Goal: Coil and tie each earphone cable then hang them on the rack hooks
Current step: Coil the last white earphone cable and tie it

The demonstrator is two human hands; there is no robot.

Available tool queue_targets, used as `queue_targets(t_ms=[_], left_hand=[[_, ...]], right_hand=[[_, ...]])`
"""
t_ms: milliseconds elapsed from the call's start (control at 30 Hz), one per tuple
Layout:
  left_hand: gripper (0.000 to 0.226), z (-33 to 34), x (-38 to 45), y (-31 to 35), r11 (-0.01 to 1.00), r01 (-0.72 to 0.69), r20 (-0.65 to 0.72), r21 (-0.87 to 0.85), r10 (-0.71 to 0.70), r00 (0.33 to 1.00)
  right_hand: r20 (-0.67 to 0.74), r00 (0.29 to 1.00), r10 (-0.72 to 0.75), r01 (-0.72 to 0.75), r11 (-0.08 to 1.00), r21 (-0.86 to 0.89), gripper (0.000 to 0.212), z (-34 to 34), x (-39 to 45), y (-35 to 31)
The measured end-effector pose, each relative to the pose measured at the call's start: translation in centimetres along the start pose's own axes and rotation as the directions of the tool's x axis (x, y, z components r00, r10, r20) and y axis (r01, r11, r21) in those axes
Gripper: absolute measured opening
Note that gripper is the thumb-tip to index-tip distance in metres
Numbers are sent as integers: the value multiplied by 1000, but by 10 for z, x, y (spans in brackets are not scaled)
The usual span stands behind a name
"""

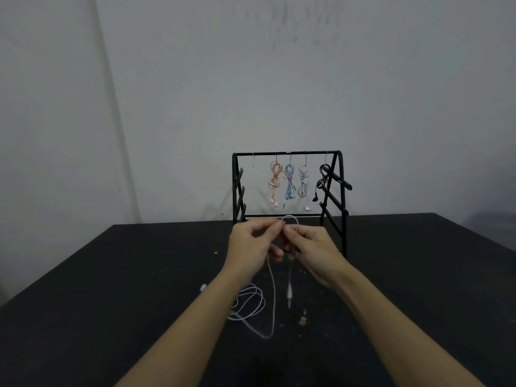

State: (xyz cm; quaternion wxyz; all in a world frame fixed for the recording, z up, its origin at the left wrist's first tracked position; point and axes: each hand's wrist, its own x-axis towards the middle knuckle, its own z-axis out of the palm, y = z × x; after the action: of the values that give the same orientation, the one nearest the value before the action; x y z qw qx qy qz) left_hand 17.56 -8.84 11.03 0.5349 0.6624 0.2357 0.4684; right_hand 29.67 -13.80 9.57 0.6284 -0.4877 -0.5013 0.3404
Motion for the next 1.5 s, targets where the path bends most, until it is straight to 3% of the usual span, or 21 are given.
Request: queue_targets(t_ms=[200,333,433,533,667,833,967,1100,1233,1333,1433,1500], left_hand=[[15,3,-3,-16,1000,-4,-87,26,7,996],[19,7,-6,-21,993,-7,33,117,3,999],[24,10,-10,-23,987,-11,140,158,-11,990],[18,12,-14,-25,996,24,229,84,-43,972],[21,14,-13,-28,998,-23,270,61,5,963],[19,10,-12,-27,990,-1,230,142,-32,973],[26,1,-14,-29,979,71,338,191,-133,932],[29,-3,-16,-27,973,167,435,159,-221,873],[26,-9,-17,-22,959,202,505,198,-277,818],[24,-13,-18,-18,924,174,536,340,-342,772],[23,-20,-16,-16,885,104,552,454,-371,747],[21,-22,-13,-16,847,-43,542,530,-300,785]], right_hand=[[4,996,84,-82,962,261,26,2,0,-7],[39,982,186,-187,900,395,33,0,5,-16],[3,976,216,-202,908,367,36,-1,11,-21],[-59,971,233,-199,916,349,37,-4,14,-22],[-85,965,248,-208,921,331,36,-5,13,-18],[-18,948,318,-274,842,465,33,-8,8,-23],[-18,949,314,-246,778,579,31,-9,6,-26],[-76,966,249,-154,782,604,35,-1,4,-18],[-114,964,241,-146,835,531,34,5,2,-15],[-123,961,249,-179,895,409,33,5,4,-16],[-117,956,271,-257,959,122,27,1,2,-21],[-61,952,299,-305,937,-170,27,0,-3,-22]])
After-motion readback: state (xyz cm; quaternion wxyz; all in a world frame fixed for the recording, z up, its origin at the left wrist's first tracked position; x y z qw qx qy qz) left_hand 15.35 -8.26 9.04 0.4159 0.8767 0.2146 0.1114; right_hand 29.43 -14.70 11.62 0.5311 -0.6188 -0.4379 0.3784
